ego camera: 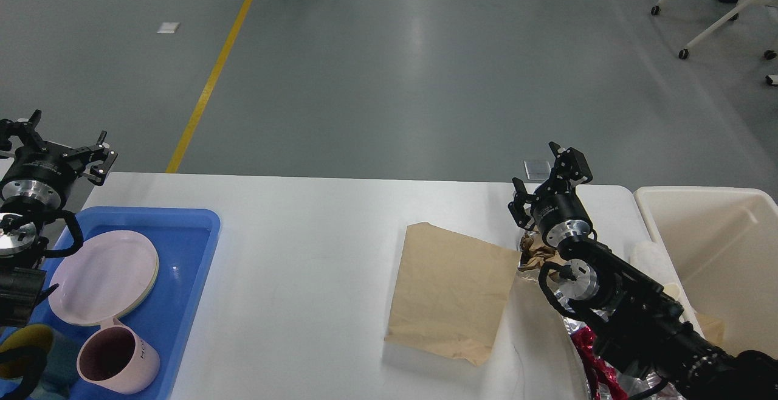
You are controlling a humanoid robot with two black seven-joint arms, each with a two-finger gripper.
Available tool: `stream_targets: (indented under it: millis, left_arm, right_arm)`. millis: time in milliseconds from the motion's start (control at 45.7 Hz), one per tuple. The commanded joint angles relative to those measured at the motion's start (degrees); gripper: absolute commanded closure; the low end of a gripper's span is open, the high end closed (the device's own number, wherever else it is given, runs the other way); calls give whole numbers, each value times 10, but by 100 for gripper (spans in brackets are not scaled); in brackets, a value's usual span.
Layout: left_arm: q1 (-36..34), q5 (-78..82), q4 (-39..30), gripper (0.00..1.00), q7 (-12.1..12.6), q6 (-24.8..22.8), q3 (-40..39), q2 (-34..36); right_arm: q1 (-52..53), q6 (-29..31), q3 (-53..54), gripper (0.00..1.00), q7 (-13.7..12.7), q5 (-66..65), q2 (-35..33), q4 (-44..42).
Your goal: Tidy desktop
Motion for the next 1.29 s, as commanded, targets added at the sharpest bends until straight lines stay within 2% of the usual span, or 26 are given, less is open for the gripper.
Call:
stream_targets:
  millis: [0,219,525,809,984,1269]
  left_arm:
    - [-17,0,-2,4,2,-17,1,-1]
    - [-14,1,-2,4,4,-60,27,0]
    - [-11,0,-2,4,0,-62,34,-17]
    - [11,0,-2,4,0,-64,27,-74]
    - [46,0,-2,4,0,-69,31,-76]
    - [61,0,-2,4,-1,-86,35,-80]
  right_arm:
    - [1,0,0,0,-1,0,0,0]
    - [0,0,0,0,-1,0,0,0]
    - [1,0,0,0,0,0,0,0]
    - [1,0,0,0,0,0,0,0]
    - [0,-1,0,0,0,0,0,0]
    - [0,0,0,0,-1,0,0,0]
